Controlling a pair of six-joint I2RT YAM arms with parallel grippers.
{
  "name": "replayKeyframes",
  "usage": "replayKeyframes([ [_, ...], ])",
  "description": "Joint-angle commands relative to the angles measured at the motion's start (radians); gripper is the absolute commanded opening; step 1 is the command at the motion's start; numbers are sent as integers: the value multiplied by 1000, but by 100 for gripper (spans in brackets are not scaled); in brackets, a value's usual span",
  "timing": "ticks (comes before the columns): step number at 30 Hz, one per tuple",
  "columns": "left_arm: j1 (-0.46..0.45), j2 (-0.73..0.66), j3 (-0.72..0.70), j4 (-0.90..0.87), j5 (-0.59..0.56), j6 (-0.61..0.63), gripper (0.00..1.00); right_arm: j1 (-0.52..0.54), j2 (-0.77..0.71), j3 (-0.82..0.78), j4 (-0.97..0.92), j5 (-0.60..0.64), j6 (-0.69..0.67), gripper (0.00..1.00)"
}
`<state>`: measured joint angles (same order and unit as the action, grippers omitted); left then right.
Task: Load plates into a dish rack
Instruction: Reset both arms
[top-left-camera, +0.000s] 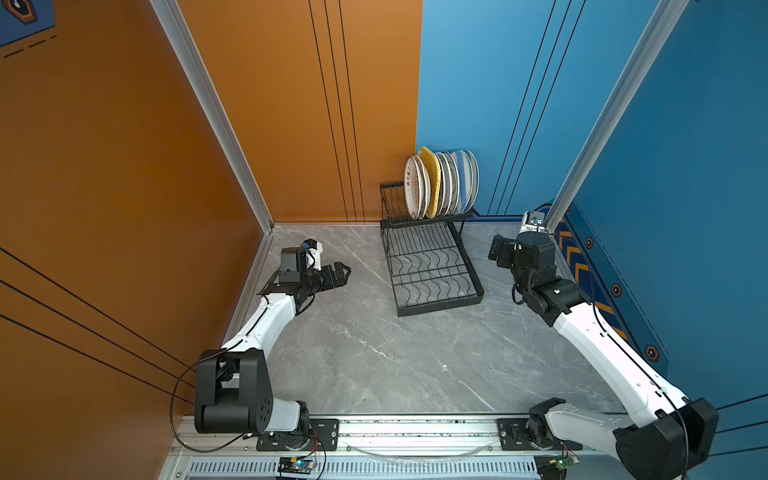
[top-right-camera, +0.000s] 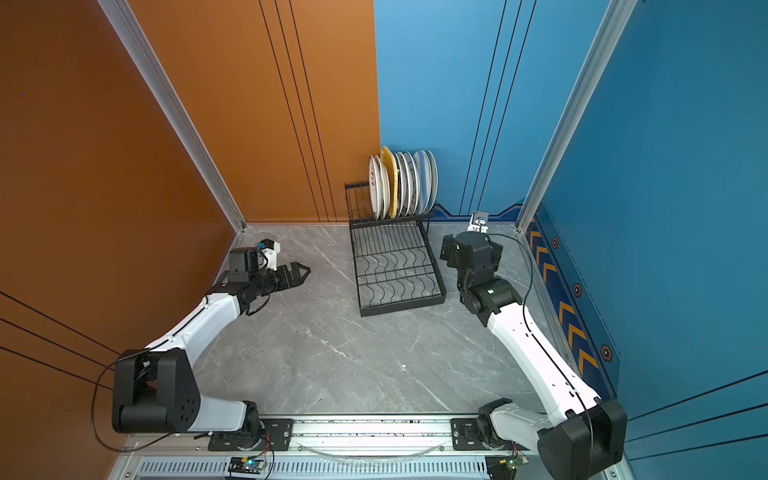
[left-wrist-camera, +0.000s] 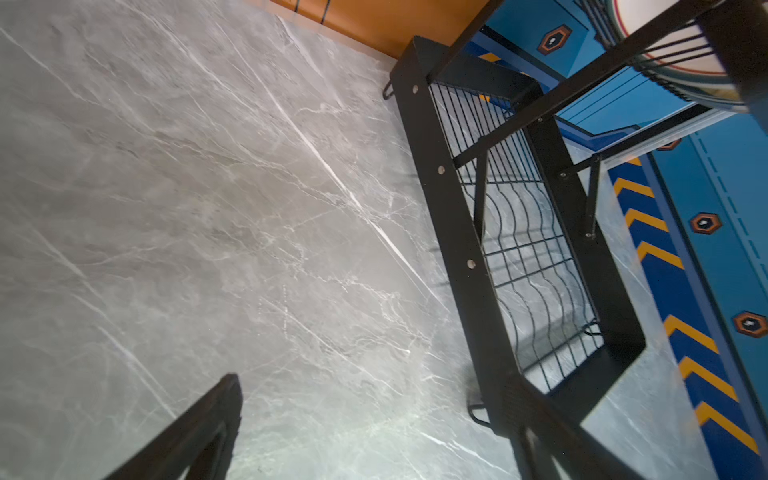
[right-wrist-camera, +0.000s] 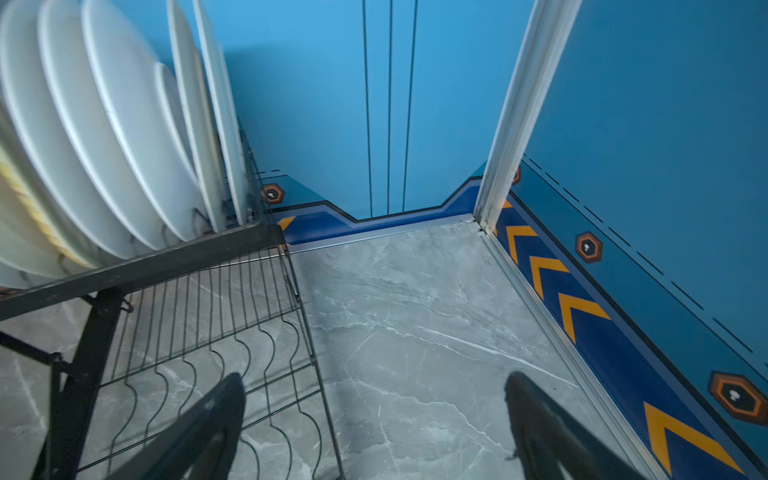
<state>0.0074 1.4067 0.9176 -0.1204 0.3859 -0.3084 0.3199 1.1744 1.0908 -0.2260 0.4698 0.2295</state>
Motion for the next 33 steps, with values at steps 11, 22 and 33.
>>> replayKeyframes([
  [11, 11, -35, -141, 242, -204, 104, 98, -307, -56, -361, 229, -265, -83, 100],
  [22, 18, -26, -289, 533, -307, 180, 98, -350, 61, -604, 640, -340, -125, 100],
  [33, 41, -28, -373, 685, -340, 260, 98, -307, 209, -701, 962, -361, -160, 100],
])
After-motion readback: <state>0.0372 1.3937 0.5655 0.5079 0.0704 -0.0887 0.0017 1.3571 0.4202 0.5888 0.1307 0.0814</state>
